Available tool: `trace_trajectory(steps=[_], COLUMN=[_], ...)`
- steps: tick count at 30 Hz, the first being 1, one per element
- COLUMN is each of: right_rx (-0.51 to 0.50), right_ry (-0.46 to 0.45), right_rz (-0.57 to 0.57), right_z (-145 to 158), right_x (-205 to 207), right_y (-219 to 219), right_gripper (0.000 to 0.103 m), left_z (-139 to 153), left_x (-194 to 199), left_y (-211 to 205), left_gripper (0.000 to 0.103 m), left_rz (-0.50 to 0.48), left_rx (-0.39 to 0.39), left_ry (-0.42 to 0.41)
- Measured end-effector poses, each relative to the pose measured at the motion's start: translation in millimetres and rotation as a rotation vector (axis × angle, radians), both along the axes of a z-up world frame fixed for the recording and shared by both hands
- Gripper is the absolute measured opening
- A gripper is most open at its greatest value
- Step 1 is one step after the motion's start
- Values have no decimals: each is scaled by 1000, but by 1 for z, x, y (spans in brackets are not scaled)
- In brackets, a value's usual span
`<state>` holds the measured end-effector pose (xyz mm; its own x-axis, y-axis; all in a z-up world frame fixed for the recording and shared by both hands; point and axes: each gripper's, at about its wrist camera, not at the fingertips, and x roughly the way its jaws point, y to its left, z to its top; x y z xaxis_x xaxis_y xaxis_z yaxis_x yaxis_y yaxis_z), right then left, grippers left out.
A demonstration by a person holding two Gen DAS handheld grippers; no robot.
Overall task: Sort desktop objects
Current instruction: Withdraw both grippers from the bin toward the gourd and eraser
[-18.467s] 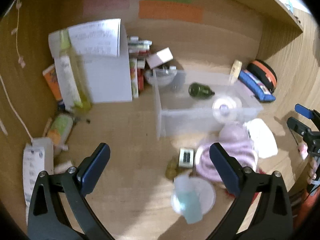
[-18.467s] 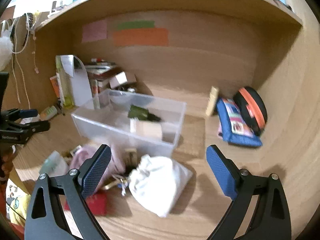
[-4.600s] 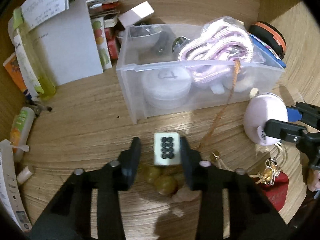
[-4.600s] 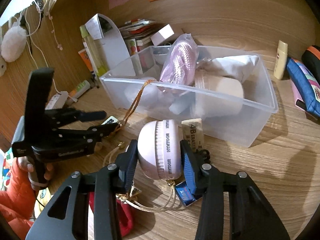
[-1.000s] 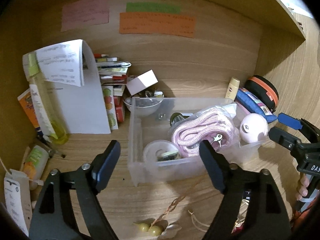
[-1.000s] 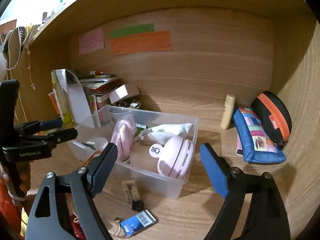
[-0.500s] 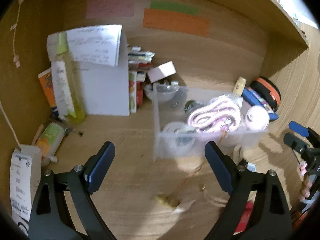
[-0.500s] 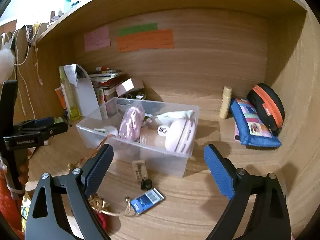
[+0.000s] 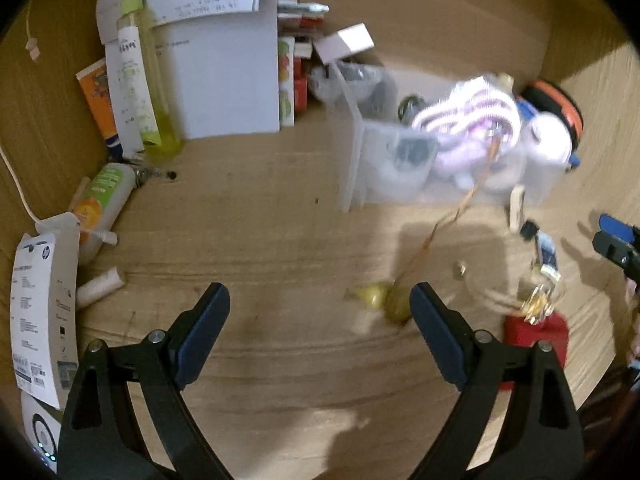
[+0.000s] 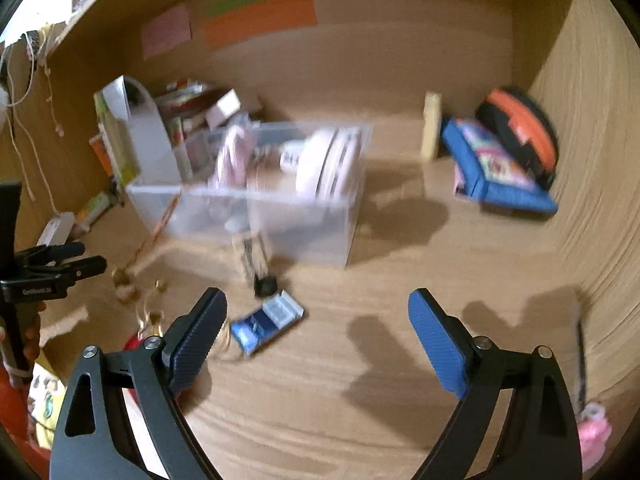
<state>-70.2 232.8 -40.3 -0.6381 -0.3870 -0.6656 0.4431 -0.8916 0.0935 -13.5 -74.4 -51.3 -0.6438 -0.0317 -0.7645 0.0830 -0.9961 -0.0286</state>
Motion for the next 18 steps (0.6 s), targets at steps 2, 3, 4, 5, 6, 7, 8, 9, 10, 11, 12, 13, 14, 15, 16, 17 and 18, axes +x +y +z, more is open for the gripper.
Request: trace_trajectory(steps=[2,3,4,5,6,7,8,9,10,11,12,13,14,15,16,17,18], right_rx=[19,28,32,33,32,29,23,17,14,11,8,7,9,14,19,25,28], right_ry=[-13,-21,-27,-33,-39,-41,-40,-36,-31,-27,-24,-21,-19,-15,-12,-8,-7], right_rz=[8,14,19,26,34,42,51,62,68,76,85,94,101,109,115,121,124], right_z=[-6,-8,-10,-11,-11,-11,-10,-9,-8,-7,-6,-5,-5,-4,-4,-3,-3], right_x=[0,0,-1,-3,-4,-5,-5,-5,-5,-4,-5,-5,-6,-7,-8,-9,-10], right_y=[-3,-5,-7,-10,-14,-16,-19,-22,-25,-27,-30,-33,-36,-39,-42,-45,-47], right_gripper=[91,91,91,91,91,91,91,91,91,91,91,91,91,91,91,91,91], left_z=[-4,-6,-8,-9,-12,-12,-12,-11,-10,-10,-10,-10,-11,-11,-11,-11,-11], left_x=[1,0,0,-1,-3,-3,-4,-6,-7,-8,-10,-11,-12,-13,-13,-14,-14], left_y=[3,6,7,9,12,13,14,17,18,21,22,23,24,25,25,25,25], left_gripper=[92,92,92,92,92,92,92,92,92,92,92,92,92,92,88,85,76], left_rz=[-15,-24,-30,-33,-40,-49,-54,-59,-64,-72,-76,-81,-87,-91,-91,-94,-97], left_rx=[-22,-29,-33,-38,-44,-44,-48,-63,-73,-83,-85,-83,-78,-71,-66,-56,-40], left_ry=[-17,-27,-33,-40,-55,-57,-57,-60,-59,-58,-60,-59,-59,-59,-58,-56,-58])
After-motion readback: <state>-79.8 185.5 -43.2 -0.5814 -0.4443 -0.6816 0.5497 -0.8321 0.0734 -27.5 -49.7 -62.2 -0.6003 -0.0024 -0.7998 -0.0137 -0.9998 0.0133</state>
